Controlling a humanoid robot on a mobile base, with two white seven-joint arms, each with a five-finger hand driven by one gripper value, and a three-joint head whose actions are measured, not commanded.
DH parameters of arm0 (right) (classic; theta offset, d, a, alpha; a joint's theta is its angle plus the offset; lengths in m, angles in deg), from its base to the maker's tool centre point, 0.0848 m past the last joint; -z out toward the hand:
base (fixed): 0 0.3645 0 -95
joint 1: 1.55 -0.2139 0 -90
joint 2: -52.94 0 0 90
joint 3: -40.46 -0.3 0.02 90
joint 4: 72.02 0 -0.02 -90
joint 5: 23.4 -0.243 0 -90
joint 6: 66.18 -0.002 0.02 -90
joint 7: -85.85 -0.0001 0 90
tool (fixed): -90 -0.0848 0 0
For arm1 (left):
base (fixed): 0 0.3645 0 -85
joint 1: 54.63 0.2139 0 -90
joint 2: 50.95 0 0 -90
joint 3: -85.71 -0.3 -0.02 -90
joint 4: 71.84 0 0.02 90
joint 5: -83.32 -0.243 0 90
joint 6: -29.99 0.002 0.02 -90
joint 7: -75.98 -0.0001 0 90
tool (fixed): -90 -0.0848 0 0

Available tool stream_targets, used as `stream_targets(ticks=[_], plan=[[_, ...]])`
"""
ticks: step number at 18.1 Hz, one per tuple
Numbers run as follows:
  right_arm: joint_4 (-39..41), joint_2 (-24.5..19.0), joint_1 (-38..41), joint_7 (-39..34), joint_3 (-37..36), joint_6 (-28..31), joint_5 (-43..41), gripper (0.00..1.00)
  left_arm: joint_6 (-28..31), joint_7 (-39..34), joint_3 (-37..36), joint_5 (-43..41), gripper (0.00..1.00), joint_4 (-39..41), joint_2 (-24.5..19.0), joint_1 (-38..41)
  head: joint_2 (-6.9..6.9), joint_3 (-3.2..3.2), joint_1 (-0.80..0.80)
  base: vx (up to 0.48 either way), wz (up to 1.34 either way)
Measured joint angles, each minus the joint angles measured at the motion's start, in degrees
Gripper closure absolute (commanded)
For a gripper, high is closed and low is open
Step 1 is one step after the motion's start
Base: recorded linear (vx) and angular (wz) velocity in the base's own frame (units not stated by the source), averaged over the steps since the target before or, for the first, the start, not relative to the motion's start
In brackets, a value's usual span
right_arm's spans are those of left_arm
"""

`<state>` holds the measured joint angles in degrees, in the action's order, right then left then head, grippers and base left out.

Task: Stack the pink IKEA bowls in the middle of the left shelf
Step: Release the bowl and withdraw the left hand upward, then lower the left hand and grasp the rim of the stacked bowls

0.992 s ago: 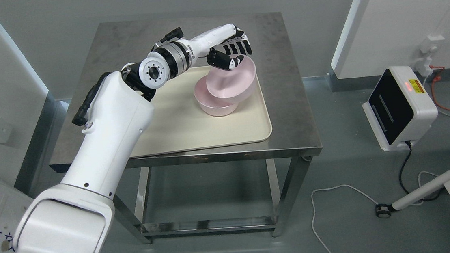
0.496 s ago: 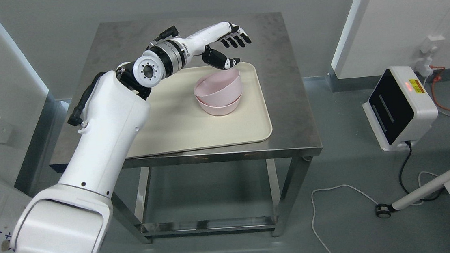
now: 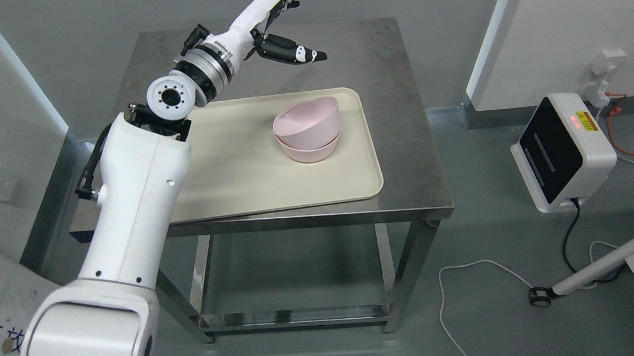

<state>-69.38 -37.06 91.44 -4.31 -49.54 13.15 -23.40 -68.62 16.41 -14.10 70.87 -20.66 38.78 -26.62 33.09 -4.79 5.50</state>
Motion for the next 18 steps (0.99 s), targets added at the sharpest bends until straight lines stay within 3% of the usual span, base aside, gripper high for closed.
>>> stream_targets(ticks=[4,9,18], plan=[[0.0,0.0,0.0,-0.04,0.0,0.0,0.0,0.0,0.08,8.2,1.8,3.57,0.04,6.42,0.1,6.73,0.0,0.0,0.0,0.0,0.0],[0.0,0.0,0.0,-0.05,0.0,0.0,0.0,0.0,0.02,10.6,0.94,4.44,0.04,12.54,-1.1,11.02,0.0,0.0,0.0,0.0,0.0],[0.0,0.0,0.0,-0.17,0.0,0.0,0.0,0.0,-0.19,12.08,-2.39,-7.83,0.05,18.31,-7.24,15.08,0.0,0.0,0.0,0.0,0.0]])
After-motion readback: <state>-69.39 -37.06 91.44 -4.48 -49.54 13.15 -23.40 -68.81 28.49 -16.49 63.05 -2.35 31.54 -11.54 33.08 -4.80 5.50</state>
